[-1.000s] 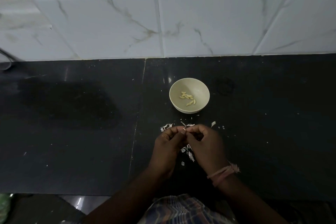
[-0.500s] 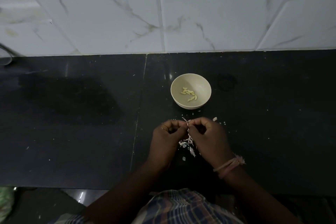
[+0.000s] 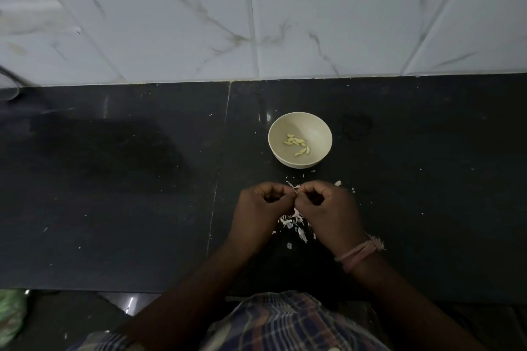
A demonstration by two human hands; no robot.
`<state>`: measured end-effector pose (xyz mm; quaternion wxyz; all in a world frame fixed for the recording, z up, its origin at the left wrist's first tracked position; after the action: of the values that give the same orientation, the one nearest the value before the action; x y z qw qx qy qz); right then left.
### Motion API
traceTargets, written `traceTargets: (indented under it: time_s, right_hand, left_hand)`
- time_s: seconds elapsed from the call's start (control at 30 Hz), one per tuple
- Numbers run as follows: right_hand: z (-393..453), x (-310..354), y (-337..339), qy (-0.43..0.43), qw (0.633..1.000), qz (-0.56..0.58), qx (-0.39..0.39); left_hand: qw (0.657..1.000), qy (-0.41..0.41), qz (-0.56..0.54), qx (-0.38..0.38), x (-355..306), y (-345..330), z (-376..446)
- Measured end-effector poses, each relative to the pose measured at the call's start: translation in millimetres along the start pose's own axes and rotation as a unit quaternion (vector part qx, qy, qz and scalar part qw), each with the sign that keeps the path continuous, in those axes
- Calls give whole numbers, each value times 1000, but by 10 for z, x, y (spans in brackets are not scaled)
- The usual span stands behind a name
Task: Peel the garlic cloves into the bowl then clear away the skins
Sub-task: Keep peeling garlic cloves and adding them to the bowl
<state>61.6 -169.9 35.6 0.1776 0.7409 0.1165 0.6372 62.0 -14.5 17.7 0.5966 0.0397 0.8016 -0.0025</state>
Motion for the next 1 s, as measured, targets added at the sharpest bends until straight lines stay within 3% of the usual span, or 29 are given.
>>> traceTargets:
  time_s: [0.27,0.5,0.73,1.0]
  right_hand:
    - [-17,54,-7,-40,996,75,13]
    - [2,-96,-118,-116,969,215,27]
    - [-2,-166,-166,-152,949,275,13]
    - [12,-132,-63,-115,971,209,-17]
  left_hand:
    - [992,45,-116,35,155,-45,72]
    - [958,86,-266,66,173,-163,80]
    - [974,40,-220,39,151,-170,50]
    - [978,37,-207,13,127,-166,-2]
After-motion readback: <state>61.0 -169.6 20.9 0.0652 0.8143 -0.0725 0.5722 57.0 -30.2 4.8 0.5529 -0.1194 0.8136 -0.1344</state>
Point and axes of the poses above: each hand's wrist, its own z-axis towards the middle knuckle, its own y-axis out of the back of the hand, x = y × z, the point moved 10 cm from there along z, towards the middle knuckle, and after that the axes turned 1 degree about x, right-handed, at the moved point
